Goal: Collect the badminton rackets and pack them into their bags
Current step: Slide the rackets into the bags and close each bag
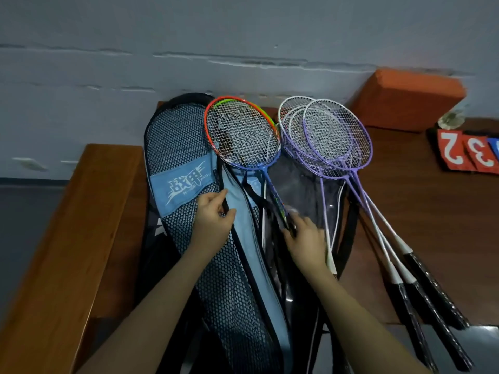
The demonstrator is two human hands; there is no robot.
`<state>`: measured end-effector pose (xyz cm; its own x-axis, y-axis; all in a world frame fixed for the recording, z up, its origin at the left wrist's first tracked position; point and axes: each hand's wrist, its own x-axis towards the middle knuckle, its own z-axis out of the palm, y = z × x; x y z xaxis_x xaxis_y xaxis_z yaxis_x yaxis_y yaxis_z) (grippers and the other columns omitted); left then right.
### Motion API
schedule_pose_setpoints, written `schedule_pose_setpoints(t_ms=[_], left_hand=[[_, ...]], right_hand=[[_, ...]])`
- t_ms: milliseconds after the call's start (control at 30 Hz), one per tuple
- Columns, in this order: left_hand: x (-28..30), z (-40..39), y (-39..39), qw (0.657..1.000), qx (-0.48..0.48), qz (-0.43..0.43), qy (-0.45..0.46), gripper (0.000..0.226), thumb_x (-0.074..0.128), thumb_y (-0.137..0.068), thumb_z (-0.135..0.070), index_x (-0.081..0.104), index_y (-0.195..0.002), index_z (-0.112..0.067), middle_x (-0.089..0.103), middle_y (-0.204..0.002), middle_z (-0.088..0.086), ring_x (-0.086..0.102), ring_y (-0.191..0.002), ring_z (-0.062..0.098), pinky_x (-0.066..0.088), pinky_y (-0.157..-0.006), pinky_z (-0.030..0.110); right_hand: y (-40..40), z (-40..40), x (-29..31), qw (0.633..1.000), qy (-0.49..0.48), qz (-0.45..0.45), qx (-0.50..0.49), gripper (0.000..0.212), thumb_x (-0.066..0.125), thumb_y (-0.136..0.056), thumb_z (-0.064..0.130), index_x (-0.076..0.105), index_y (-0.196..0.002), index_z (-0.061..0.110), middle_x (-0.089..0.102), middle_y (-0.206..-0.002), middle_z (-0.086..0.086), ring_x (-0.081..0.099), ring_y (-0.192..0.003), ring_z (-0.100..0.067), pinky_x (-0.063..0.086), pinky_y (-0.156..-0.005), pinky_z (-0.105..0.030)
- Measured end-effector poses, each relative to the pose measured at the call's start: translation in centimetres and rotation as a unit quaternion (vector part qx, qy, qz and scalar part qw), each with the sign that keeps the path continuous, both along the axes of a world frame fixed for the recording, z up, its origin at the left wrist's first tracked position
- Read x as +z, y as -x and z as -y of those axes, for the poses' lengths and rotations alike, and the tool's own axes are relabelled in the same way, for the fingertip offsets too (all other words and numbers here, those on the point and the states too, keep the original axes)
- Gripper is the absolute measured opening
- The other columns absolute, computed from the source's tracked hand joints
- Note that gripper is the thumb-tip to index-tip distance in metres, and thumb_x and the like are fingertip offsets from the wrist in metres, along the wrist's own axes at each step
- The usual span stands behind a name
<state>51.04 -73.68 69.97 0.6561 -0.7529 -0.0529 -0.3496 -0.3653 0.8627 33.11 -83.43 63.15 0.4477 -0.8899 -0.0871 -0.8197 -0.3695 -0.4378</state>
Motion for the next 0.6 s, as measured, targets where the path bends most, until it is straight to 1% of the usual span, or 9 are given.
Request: schedule_pose_setpoints(t_ms=[67,167,233,267,333,400,500,567,600], left_hand=[[0.0,-0.1,0.0,1.000,0.003,-0.005,0.002,0.050,0.060,-0.087,-0.009,0.044,-0.135,-0.006,0.041,-0.110,0.003,0.044,-0.088,0.013,0.031,-0.077,0.008],[-0.2,-0.4,-0.2,1.000,0.005,-0.010,0.002,0.050,0.059,-0.087,-0.008,0.043,-0.135,-0.005,0.041,-0.110,0.002,0.045,-0.084,0.012,0.033,-0.074,0.008],[-0.2,-0.8,-0.4,1.000,0.003,-0.001,0.002,0.050,0.058,-0.087,-0.006,0.043,-0.135,-0.004,0.041,-0.107,0.003,0.043,-0.077,0.007,0.034,-0.071,0.003],[-0.2,-1.0,-0.5,1.000,0.002,0.002,0.003,0.050,0.058,-0.087,-0.006,0.043,-0.135,-0.004,0.042,-0.105,0.003,0.042,-0.076,0.005,0.033,-0.071,-0.001],[-0.2,-1.4,-0.6,1.000,0.003,-0.002,0.001,0.049,0.058,-0.087,-0.007,0.044,-0.134,-0.004,0.042,-0.105,0.004,0.043,-0.079,0.006,0.031,-0.071,-0.004],[-0.1,-1.6,-0.6,1.000,0.002,-0.007,0.000,0.049,0.058,-0.088,-0.007,0.044,-0.134,-0.003,0.042,-0.106,0.005,0.044,-0.083,0.011,0.032,-0.072,-0.001],[0.2,-1.8,-0.4,1.000,-0.007,-0.008,0.000,0.048,0.058,-0.088,-0.007,0.044,-0.134,-0.003,0.042,-0.106,0.005,0.044,-0.082,0.013,0.032,-0.074,0.008],[0.5,-1.9,-0.3,1.000,-0.012,-0.008,0.001,0.049,0.058,-0.088,-0.007,0.043,-0.135,-0.003,0.041,-0.106,0.005,0.043,-0.077,0.008,0.031,-0.074,0.008],[0.6,-1.9,-0.4,1.000,-0.015,-0.009,0.001,0.049,0.057,-0.089,-0.006,0.043,-0.135,-0.004,0.041,-0.106,0.004,0.042,-0.076,0.005,0.031,-0.073,0.007]], right_hand=[[0.2,0.0,-0.3,0.999,0.035,-0.018,0.006,0.043,0.063,-0.084,0.023,0.056,-0.126,0.016,0.062,-0.099,-0.015,0.059,-0.091,-0.037,0.042,-0.079,-0.043],[0.6,0.0,-0.2,0.999,0.051,0.003,0.012,0.046,0.065,-0.083,0.017,0.056,-0.128,0.019,0.064,-0.093,-0.014,0.061,-0.082,-0.037,0.043,-0.074,-0.040],[0.6,-0.1,0.1,0.998,0.060,0.023,0.011,0.048,0.066,-0.081,0.014,0.057,-0.128,0.020,0.065,-0.090,-0.015,0.063,-0.077,-0.038,0.046,-0.071,-0.039],[0.5,-0.1,0.3,0.998,0.058,0.024,0.009,0.048,0.065,-0.081,0.013,0.056,-0.128,0.022,0.065,-0.090,-0.015,0.062,-0.077,-0.039,0.047,-0.070,-0.039],[0.2,-0.1,0.4,0.999,0.035,0.013,0.005,0.048,0.059,-0.085,0.015,0.052,-0.131,0.025,0.065,-0.092,-0.016,0.062,-0.081,-0.040,0.047,-0.068,-0.040],[-0.2,-0.1,0.7,1.000,-0.007,0.013,-0.008,0.047,0.054,-0.087,0.016,0.051,-0.131,0.030,0.066,-0.093,-0.015,0.062,-0.087,-0.039,0.047,-0.068,-0.039],[-0.6,-0.3,1.1,0.992,-0.085,0.072,-0.056,0.043,0.053,-0.087,0.016,0.056,-0.125,0.035,0.070,-0.103,-0.008,0.062,-0.097,-0.032,0.049,-0.074,-0.036],[-0.6,-0.8,1.1,0.982,-0.107,0.129,-0.084,0.041,0.054,-0.086,0.013,0.060,-0.122,0.033,0.070,-0.108,-0.003,0.063,-0.102,-0.027,0.049,-0.080,-0.035],[-0.6,-1.0,1.0,0.976,-0.112,0.163,-0.095,0.040,0.055,-0.086,0.011,0.062,-0.120,0.030,0.070,-0.108,-0.002,0.064,-0.101,-0.023,0.050,-0.081,-0.034]])
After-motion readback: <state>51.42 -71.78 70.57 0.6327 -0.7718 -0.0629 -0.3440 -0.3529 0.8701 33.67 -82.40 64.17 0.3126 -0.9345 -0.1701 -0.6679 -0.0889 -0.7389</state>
